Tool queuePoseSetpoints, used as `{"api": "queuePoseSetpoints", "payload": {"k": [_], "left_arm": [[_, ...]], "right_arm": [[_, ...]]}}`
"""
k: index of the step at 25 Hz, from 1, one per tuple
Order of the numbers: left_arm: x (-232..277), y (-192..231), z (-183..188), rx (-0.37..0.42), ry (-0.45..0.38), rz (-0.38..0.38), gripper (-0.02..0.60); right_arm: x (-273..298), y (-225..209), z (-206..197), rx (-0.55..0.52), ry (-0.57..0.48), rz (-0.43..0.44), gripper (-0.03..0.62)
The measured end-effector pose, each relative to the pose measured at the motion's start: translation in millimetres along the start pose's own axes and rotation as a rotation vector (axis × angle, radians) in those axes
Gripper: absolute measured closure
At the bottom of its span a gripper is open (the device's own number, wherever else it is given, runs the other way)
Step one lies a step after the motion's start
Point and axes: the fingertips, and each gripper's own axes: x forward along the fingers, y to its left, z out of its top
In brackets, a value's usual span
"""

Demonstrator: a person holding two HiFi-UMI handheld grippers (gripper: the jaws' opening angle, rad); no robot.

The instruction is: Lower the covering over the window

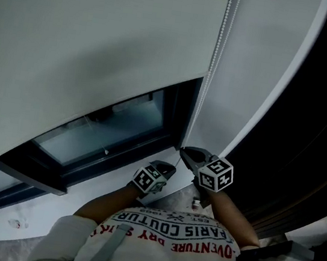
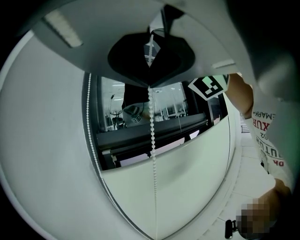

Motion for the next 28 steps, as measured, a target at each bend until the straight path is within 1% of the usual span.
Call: {"api": "queuePoseSetpoints", "payload": {"k": [3,6,9,11,12,13,15,17,18,20,21,24,26,28], "left_arm": [[2,-3,-7,0.008,0.021,0.007,0.561],[3,-6,-9,0.022,0.012,0.025,0.561],[-1,-5,-10,0.071,0.000,0.050,0.560],[-5,-3,-11,0.089,-0.010,0.046,0.558],[-7,-1,-10,0.084,-0.018,0.041,0.550],[-10,2,-7,0.071,-0.029,0.038,0.527],[-20,11,7,0.025,-0.068,0.040,0.514],[-40,18,40,-0.020,-0.158,0.032,0.512],[-52,21,61,-0.022,-0.206,0.028,0.512],[-78,26,107,0.018,-0.281,0.018,0.512],[-90,24,133,0.043,-0.320,0.001,0.511],[-114,0,202,0.103,-0.430,-0.081,0.478],[-123,-17,234,0.144,-0.471,-0.110,0.451],[-126,-34,255,0.181,-0.489,-0.144,0.445]], "right_arm": [[-1,2,-10,0.008,0.013,0.003,0.586],[-3,4,-15,0.016,0.003,0.012,0.586],[0,6,-15,0.010,-0.004,0.013,0.588],[4,3,-16,0.010,-0.003,0.005,0.588],[4,0,-17,0.013,-0.004,0.002,0.588],[4,-4,-17,0.014,-0.006,-0.001,0.588],[0,-9,-17,0.011,-0.008,-0.010,0.588],[-2,-10,-18,0.008,-0.005,-0.020,0.588],[-2,-9,-18,0.008,-0.005,-0.022,0.588],[4,-8,-17,0.009,-0.013,-0.017,0.588],[6,-8,-16,0.010,-0.015,-0.015,0.588],[6,-7,-18,0.011,-0.009,-0.008,0.588],[5,-7,-19,0.012,-0.006,-0.002,0.588],[4,-7,-20,0.018,-0.007,0.001,0.588]]}}
